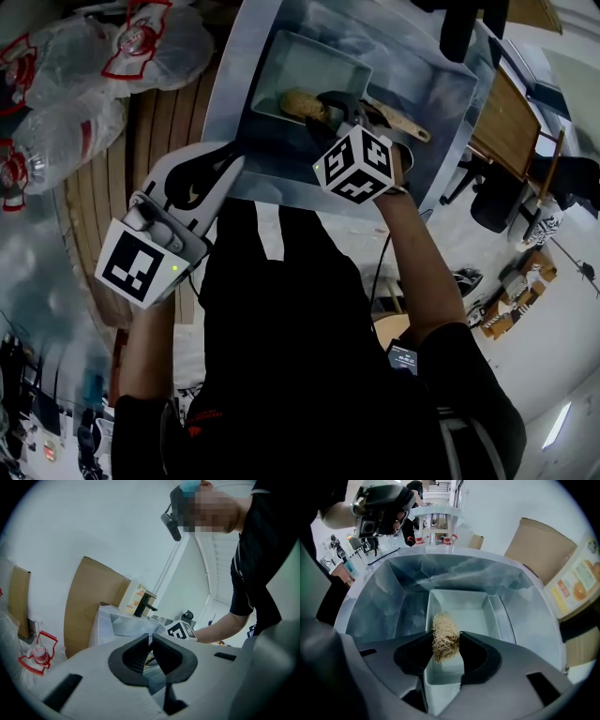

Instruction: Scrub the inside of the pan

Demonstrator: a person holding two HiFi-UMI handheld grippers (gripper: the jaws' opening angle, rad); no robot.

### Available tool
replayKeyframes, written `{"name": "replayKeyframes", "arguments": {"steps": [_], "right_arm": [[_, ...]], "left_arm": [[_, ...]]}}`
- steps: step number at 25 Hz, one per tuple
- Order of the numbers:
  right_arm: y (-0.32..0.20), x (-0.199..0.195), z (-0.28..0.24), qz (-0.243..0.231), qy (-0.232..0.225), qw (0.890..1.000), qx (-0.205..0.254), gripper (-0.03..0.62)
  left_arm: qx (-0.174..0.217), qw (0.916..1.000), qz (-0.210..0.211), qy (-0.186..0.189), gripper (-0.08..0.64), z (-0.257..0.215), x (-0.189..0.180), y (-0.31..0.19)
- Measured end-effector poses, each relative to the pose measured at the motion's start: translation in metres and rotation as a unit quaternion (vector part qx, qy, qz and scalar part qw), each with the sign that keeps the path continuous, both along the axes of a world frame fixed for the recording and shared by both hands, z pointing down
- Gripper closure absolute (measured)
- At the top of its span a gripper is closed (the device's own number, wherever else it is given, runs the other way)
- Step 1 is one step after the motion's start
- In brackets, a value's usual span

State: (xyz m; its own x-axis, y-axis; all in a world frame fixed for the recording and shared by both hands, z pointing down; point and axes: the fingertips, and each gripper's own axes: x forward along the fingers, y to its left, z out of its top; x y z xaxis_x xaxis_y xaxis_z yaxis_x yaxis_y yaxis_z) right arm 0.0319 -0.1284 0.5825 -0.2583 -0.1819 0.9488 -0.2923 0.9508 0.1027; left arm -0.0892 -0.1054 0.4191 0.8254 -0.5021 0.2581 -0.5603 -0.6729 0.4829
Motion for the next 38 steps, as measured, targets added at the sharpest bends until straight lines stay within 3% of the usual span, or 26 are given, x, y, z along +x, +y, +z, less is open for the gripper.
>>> {"name": "replayKeyframes", "arguments": {"steps": [11,20,29,38], "right_arm": [[0.013,0.063,-0.004,0.022,0.015,1.0,-0.005,0.428],[0.017,0.069,-0.011,0.024,-0.004,1.0,0.007,0.428],[0.001,0.07,-0.068,0.06,-0.044,0.995,0.066,0.428],[0.005,0.086,-0.146,0.098,-0.095,0.98,0.143,0.428]], "left_arm": [[0.007,0.9994,0.034,0.001,0.523,-0.01,0.059,0.0],[0.017,0.9986,0.049,-0.01,0.523,-0.022,0.085,0.004],[0.051,0.9967,0.057,-0.025,0.523,-0.055,0.085,0.009],[0.104,0.9917,0.064,-0.039,0.523,-0.108,0.084,0.018]]}}
